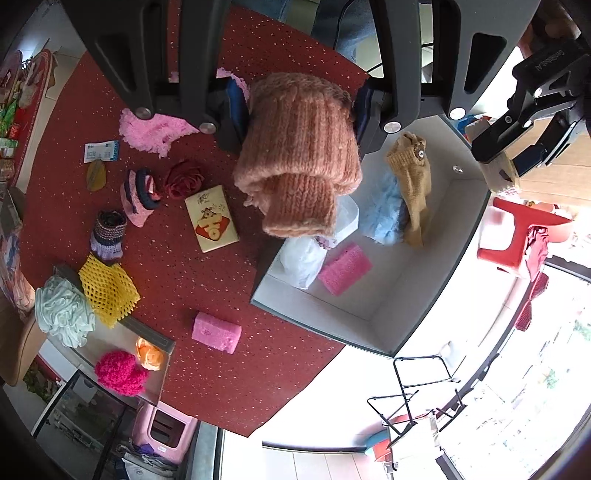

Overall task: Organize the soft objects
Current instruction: 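Carry tissue pack into the box with left tool while right tool carries pink hat, then open both tools to release tissue pack and pink hat in the box, then grasp pink fluffy yarn with left tool while right tool grasps yellow round puff, then carry pink yarn over the box with left tool while right tool carries yellow puff, then lower pink yarn into the box with left tool while right tool lowers yellow puff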

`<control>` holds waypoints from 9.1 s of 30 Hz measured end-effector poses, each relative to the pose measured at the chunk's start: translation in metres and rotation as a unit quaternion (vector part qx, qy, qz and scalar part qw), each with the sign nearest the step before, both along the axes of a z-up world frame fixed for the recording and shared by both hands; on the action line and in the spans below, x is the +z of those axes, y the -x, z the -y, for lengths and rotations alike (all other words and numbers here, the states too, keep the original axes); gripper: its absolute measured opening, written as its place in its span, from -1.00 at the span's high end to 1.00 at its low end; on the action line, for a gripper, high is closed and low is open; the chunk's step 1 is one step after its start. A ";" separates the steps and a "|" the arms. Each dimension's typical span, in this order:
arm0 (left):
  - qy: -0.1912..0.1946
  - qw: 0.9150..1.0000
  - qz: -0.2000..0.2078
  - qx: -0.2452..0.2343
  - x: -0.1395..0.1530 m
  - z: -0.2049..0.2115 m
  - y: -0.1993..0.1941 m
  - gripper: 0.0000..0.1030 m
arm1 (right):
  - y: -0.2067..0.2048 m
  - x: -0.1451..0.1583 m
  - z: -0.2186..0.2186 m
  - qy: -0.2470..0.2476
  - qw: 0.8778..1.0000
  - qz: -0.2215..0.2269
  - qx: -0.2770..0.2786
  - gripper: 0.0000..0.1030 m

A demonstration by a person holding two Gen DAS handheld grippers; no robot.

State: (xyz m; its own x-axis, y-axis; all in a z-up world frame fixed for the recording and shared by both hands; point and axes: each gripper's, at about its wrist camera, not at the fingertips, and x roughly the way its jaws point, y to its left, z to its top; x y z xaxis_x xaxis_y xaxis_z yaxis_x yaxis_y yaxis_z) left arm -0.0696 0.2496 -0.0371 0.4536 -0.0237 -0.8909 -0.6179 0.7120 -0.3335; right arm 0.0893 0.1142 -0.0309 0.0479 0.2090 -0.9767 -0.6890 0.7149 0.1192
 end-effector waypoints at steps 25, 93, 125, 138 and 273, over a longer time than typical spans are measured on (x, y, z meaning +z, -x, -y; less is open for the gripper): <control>-0.003 0.996 -0.086 0.007 -0.050 -0.014 -0.023 -0.48 | 0.011 -0.032 -0.071 0.004 0.998 -0.049 0.047 0.02; -0.015 0.960 -0.168 -0.226 -0.060 0.176 -0.130 -0.98 | -0.075 -0.121 0.240 0.008 0.919 -0.144 -0.367 -0.99; -0.047 0.943 -0.235 -0.231 -0.168 0.283 -0.223 -1.00 | -0.202 -0.175 0.208 0.091 0.992 -0.012 -0.091 -1.00; -0.044 0.938 -0.247 -0.240 -0.164 0.298 -0.225 -0.55 | -0.208 -0.192 0.212 0.105 0.992 -0.027 -0.070 -0.94; -0.031 0.996 -0.077 0.020 -0.023 -0.013 -0.021 0.01 | 0.007 -0.003 -0.057 -0.009 0.997 -0.007 0.078 0.01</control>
